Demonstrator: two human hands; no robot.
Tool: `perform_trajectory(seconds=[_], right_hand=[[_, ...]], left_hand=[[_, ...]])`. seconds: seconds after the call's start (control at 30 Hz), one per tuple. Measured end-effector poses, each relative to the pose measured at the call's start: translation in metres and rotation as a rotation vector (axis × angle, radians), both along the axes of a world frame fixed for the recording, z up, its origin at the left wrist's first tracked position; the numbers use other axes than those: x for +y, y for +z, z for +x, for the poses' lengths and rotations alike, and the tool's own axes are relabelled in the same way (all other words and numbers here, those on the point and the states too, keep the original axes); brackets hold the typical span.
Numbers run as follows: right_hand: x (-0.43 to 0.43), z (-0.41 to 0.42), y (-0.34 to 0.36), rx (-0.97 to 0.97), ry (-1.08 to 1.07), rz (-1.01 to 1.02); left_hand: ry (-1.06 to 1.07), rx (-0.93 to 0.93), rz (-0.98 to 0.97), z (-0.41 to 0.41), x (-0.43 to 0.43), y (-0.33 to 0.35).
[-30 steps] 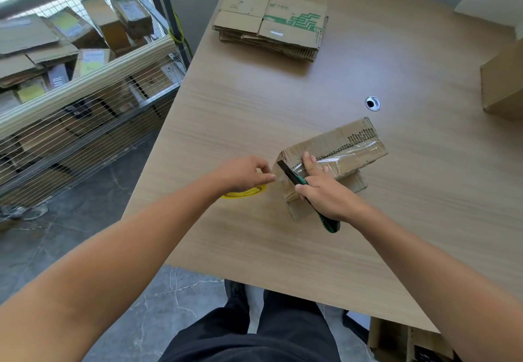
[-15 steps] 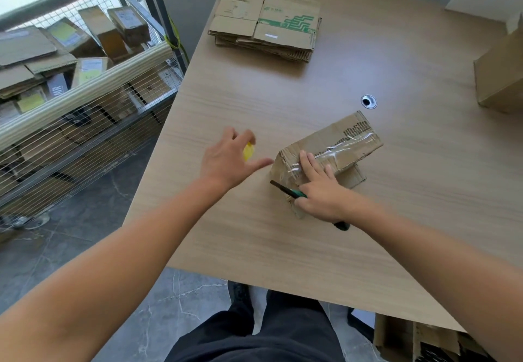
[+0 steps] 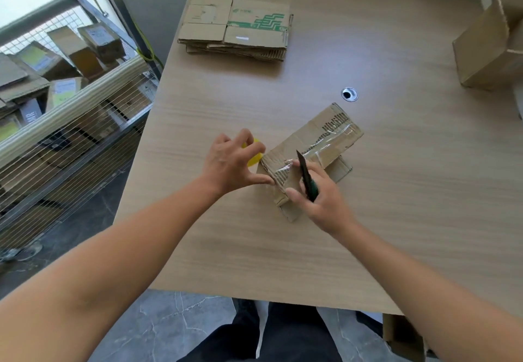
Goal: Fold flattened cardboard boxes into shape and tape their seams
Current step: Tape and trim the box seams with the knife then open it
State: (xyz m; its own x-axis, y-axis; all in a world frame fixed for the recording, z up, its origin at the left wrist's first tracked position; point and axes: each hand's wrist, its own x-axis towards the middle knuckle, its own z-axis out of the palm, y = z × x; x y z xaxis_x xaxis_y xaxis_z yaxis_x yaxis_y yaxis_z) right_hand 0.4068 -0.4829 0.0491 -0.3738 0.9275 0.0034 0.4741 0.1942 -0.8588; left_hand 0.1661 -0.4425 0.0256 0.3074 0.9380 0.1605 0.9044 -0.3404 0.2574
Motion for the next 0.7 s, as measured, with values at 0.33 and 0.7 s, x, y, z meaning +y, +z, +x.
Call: perform_trajectory(seconds=[0.33,0.7], right_hand=[[0.056,0.019,-0.016,-0.252,0.411,0.245],[0.011,-0.038,0.030,0.477,-0.259,-0.287]], left_hand=[[0.200,-0.321,-0.228,-0.015,-0.016,0.023],[0.040,-0.424,-0.299,-0.003,-0.023,0.089]])
